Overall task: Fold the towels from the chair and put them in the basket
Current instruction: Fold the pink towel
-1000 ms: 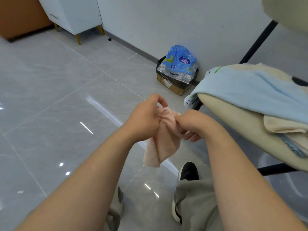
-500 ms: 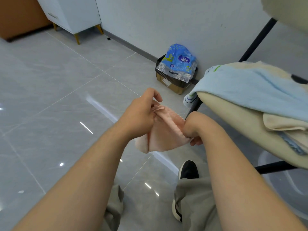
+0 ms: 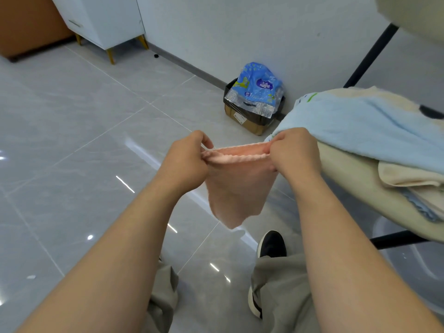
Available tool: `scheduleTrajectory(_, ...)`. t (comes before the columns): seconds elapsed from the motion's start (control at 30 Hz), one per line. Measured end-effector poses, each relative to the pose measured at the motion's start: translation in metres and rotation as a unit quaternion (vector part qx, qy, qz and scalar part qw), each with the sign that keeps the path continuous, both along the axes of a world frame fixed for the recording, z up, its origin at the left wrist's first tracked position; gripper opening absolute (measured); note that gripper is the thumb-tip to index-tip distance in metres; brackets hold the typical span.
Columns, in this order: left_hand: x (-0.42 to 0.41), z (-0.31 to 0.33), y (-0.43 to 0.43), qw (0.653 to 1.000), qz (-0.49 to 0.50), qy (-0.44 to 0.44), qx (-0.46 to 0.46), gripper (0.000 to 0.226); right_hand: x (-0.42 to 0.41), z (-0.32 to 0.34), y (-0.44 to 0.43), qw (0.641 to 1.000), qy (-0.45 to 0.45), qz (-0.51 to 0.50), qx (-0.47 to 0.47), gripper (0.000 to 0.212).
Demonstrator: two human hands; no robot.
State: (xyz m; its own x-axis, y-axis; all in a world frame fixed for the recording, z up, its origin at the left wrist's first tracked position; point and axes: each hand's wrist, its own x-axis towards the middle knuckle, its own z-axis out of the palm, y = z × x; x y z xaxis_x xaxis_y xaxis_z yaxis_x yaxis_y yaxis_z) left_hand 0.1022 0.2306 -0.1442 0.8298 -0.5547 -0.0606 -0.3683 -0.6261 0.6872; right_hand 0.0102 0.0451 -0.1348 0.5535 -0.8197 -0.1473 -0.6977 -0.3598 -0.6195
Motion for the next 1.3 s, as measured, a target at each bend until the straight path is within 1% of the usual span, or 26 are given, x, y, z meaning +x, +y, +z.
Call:
scheduleTrajectory(0.1,0.0,0.0,-0.002,0.999,0.008,0.029,-0.013,0.031,-0.001,0.001,0.002,1.0,0.005,-0.003,-0.005,0.046)
scheduleTrajectory(0.2,-0.005,0.005,-0.003,0.998,-0.045,0.03,-0.024,0.029,0.0,-0.003,-0.003,0.999,0.017,-0.019,-0.033,0.032)
scheduleTrajectory(0.3,-0.011,0.012,-0.002,0.993,-0.099,0.045,-0.056,0.028,-0.001,-0.006,-0.009,0.997,0.038,-0.038,-0.059,0.026)
scheduleTrajectory(0.37,-0.013,0.015,-0.003,0.99,-0.114,0.054,-0.068,0.038,-0.001,-0.008,-0.012,0.996,0.048,-0.041,-0.068,0.027)
scheduleTrajectory(0.47,-0.014,0.013,-0.003,0.991,-0.108,0.057,-0.058,0.051,-0.001,-0.01,-0.012,0.995,0.062,-0.039,-0.072,0.027)
scheduleTrajectory(0.67,-0.015,0.013,-0.005,0.991,-0.095,0.075,-0.055,0.057,0.0,-0.013,-0.012,0.993,0.078,-0.024,-0.083,0.029)
scheduleTrajectory(0.77,-0.016,0.016,-0.006,0.989,-0.1,0.089,-0.061,0.063,-0.002,-0.013,-0.011,0.993,0.084,-0.017,-0.087,0.031)
scheduleTrajectory(0.83,-0.016,0.017,-0.006,0.988,-0.107,0.099,-0.049,0.063,-0.001,-0.013,-0.011,0.993,0.086,-0.016,-0.083,0.031)
scheduleTrajectory(0.97,-0.015,0.015,-0.005,0.988,-0.116,0.096,-0.021,0.056,0.0,-0.013,-0.01,0.992,0.091,-0.021,-0.084,0.031)
scheduleTrajectory(1.1,-0.014,0.013,-0.005,0.992,-0.089,0.085,-0.023,0.034,-0.001,-0.012,-0.009,0.991,0.097,-0.021,-0.092,0.03)
scheduleTrajectory(1.23,-0.013,0.012,-0.004,0.995,-0.066,0.076,-0.019,0.032,-0.002,-0.013,-0.009,0.989,0.1,-0.022,-0.103,0.03)
scheduleTrajectory(1.3,-0.011,0.011,-0.003,0.996,-0.066,0.063,-0.017,0.024,-0.002,-0.012,-0.009,0.988,0.102,-0.027,-0.109,0.029)
